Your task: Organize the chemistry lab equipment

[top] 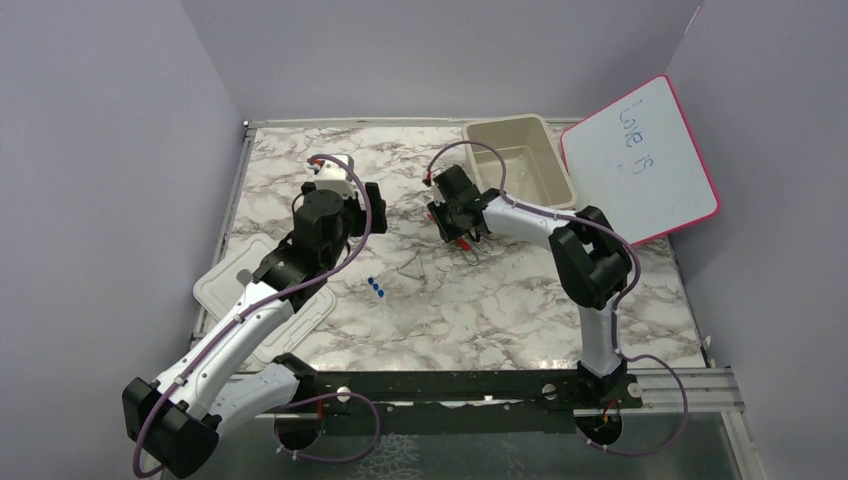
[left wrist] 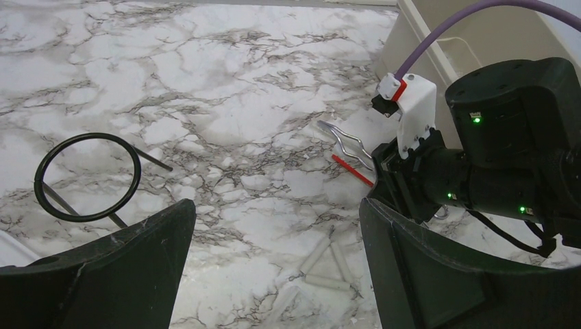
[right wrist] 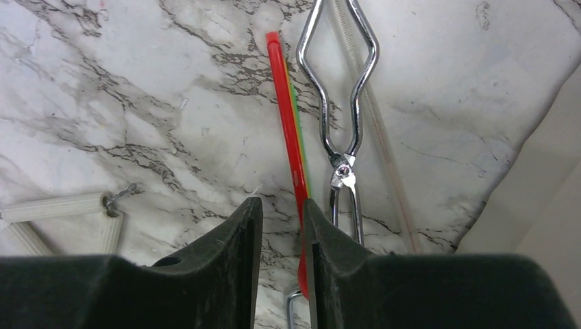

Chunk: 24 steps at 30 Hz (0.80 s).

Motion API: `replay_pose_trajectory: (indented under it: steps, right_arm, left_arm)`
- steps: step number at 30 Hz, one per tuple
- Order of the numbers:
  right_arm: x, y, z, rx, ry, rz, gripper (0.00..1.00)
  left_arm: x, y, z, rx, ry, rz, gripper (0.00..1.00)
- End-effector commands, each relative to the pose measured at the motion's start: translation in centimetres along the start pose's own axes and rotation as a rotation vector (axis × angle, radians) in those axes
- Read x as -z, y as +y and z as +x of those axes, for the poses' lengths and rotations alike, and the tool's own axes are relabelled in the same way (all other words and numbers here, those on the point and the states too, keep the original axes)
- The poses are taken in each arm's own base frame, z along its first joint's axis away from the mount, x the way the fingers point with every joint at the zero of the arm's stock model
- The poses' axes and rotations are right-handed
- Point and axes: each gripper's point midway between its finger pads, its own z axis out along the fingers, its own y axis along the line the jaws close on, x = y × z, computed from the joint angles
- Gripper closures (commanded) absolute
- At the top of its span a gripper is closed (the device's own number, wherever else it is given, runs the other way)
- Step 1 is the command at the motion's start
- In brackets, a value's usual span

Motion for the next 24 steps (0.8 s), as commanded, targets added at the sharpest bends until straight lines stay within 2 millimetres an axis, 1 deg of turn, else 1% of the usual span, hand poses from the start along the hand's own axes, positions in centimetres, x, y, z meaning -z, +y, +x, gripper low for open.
replay_pose_trajectory:
  steps: [1,5,10,13,15,20,22,24]
  right_arm:
    - [-0.7,-0.7,-0.7,0.011,-0.003,0.052,0.68]
    - [-1.2,-1.0,-0.6,0.007,0.003,0.075,0.68]
    - [-2.0,-0.8,-0.1,0.011,0.023,0.063,0.68]
    - [-2.3,-0.5,0.2,0.009,0.035,0.048,0.71]
    - [-2.4,-0.3,0.2,0.008,0.035,0.036,0.76]
    - [-2.4,0.2,0.3,0.015,0.039,0.006,0.93]
    - [-2.0,0.2,-0.1,0.011,0.023,0.006,0.97]
    - [-1.2,0.3,-1.0,0.011,-0.011,-0.005,0.99]
  left_arm:
    - [0.0,0.5,-0.4,-0.006,-0.019,-0.021,0.08]
    - [-0.1,0.5,-0.3,-0.008,-0.014,-0.02,0.08]
    - [-0.1,0.5,-0.2,-0.011,-0.012,-0.021,0.08]
    - [-0.1,0.5,-0.2,-0.011,-0.011,-0.02,0.08]
    - [-0.1,0.5,-0.2,-0.01,-0.011,-0.02,0.08]
    - [-0.1,0.4,-0.2,-0.008,-0.009,-0.016,0.08]
    - [-0.2,0.4,-0.2,-0.007,-0.008,-0.016,0.08]
    - [-0.1,0.4,-0.2,-0.008,-0.01,-0.015,0.08]
